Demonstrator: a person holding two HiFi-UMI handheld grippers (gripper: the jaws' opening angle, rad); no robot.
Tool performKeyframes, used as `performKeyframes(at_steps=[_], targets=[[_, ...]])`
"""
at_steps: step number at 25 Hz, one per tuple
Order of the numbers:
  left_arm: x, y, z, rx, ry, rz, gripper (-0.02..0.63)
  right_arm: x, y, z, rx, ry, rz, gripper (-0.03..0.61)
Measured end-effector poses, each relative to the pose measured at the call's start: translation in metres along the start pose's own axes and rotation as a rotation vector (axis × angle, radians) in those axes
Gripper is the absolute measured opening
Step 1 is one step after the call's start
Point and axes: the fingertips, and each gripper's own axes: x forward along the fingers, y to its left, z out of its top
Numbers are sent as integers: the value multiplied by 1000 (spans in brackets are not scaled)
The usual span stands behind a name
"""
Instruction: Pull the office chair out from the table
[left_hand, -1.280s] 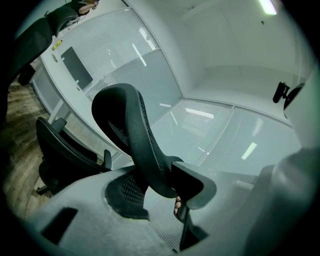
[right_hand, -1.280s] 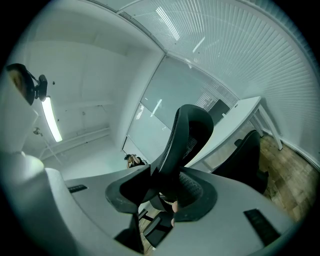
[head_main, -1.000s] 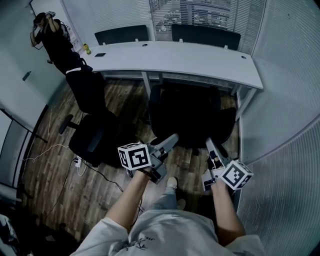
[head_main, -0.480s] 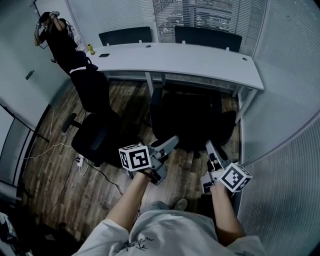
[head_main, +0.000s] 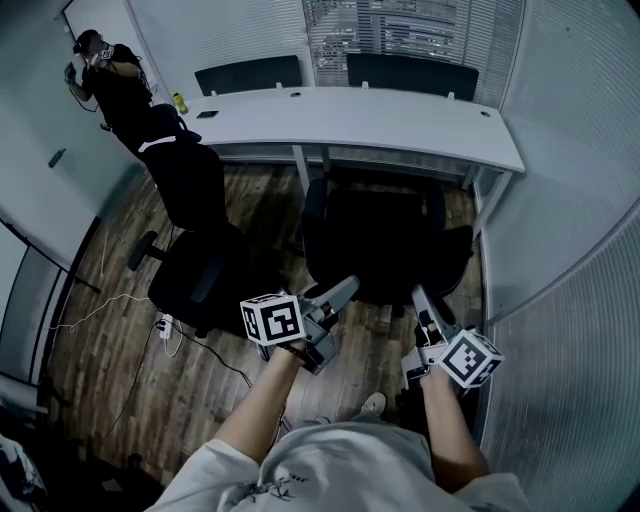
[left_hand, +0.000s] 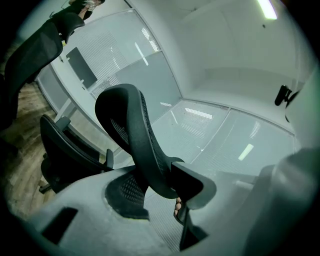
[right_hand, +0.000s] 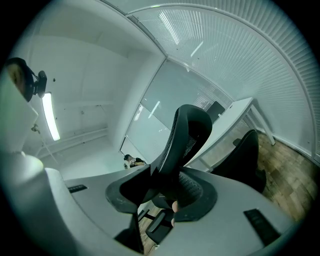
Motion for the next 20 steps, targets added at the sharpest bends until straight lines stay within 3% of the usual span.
performKeyframes(at_steps=[16, 20], targets=[[-30, -12, -8, -12, 20, -43, 146, -19, 26, -20, 3, -29, 2, 140], [-49, -14, -18, -7, 31, -49, 144, -33, 32, -38, 0, -34, -30, 140]])
